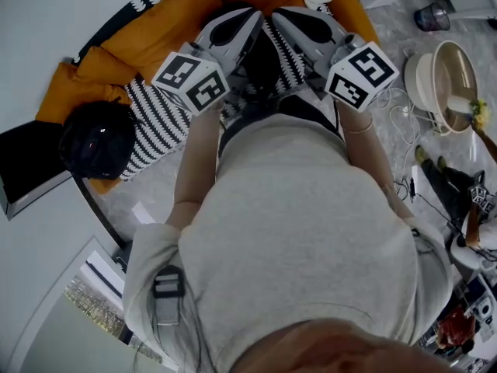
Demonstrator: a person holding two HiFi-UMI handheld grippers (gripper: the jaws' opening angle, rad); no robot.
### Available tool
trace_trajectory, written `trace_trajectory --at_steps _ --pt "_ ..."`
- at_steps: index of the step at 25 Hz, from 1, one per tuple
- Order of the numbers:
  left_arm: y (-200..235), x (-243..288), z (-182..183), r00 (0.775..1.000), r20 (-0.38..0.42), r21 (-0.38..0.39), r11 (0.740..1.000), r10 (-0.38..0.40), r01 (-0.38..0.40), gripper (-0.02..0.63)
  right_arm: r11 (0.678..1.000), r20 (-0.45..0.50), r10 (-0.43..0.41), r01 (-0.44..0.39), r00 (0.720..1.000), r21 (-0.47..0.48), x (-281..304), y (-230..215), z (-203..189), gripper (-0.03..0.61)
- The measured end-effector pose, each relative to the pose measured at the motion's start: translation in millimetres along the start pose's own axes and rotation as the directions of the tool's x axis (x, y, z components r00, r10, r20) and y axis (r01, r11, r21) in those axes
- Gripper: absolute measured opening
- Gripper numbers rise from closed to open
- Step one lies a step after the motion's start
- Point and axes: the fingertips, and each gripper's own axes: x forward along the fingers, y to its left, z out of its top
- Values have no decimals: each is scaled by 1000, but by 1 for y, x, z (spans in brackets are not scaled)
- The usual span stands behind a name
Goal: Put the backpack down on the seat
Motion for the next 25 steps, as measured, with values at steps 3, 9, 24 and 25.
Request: trace_trajectory --at_steps 3,9,24,25 --pt "1 -1 0 1000 -7 -5 1000 7 -7 6 999 -9 -10 9 1000 -32 1 3 -1 3" --pt "-1 -5 -5 1000 -20 -13 1000 3 -4 6 998 -35 0 -2 999 -55 4 12 -7 3" --pt "5 -15 -11 1000 -15 -38 999 2 -2 6 995 -81 6 -14 997 -100 14 25 -27 3" --pt "6 -14 -10 1000 -13 -38 999 4 -5 6 994 -86 8 -17 996 -105 15 24 -28 3"
